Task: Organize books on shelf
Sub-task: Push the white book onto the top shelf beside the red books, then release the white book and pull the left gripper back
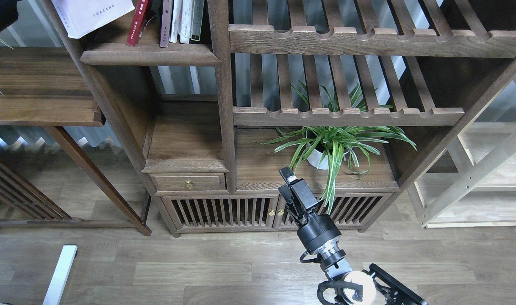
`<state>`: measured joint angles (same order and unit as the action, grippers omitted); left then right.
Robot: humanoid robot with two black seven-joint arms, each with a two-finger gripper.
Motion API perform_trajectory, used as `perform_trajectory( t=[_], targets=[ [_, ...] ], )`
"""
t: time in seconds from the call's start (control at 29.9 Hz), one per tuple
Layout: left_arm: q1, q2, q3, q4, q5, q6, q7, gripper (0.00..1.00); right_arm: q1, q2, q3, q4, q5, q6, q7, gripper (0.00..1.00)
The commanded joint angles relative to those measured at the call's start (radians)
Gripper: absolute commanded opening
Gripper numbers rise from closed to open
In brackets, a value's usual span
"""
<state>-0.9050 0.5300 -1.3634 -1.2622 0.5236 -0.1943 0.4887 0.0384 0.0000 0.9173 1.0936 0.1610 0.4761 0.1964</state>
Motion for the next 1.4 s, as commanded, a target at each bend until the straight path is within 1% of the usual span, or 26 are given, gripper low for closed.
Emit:
perform_trajectory(
  t=[0.0,0.17,0.3,0.53,0.64,0.74,0.94,1.17,1.37],
  targets=[
    [-0.035,-0.001,0.027,0.010,0.001,0.003,0.000,0.04,0.000,0.000,0.000,0.000,0.000,0.004,0.000,0.99],
    [-0.092,-0.004,0.061,0.061,0.001,0.003,0.000,0.04,0.000,0.000,0.000,0.000,0.000,0.006,0.000,0.99],
    [-0.153,-0.008,0.115,0.121,-0.007,0.003,0.000,0.04,0.000,0.000,0.000,0.000,0.002,0.009,0.000,0.99],
    [-0.278,-0.067,0.187,0.247,-0.007,0.003,0.000,0.04,-0.002,0.000,0.009,0.000,0.003,0.013,0.000,0.99],
    [-0.296,-0.091,0.191,0.283,-0.007,0.003,0.000,0.04,-0.003,0.000,0.017,0.000,0.005,0.013,0.000,0.99],
    [-0.299,-0.110,0.193,0.294,-0.004,0.003,0.000,0.04,-0.003,0.000,0.018,0.000,0.006,0.013,0.000,0.99],
    [-0.310,-0.117,0.198,0.336,0.004,0.003,0.000,0.04,-0.003,0.000,0.018,0.000,0.009,0.013,0.000,0.99],
    [-0.360,-0.162,0.250,0.431,0.004,-0.004,0.000,0.04,-0.003,0.000,0.018,0.000,0.011,0.013,0.000,0.99],
    [-0.367,-0.203,0.271,0.457,0.006,-0.004,0.000,0.05,-0.006,0.000,0.032,0.000,0.012,0.013,0.000,0.99]
  ],
)
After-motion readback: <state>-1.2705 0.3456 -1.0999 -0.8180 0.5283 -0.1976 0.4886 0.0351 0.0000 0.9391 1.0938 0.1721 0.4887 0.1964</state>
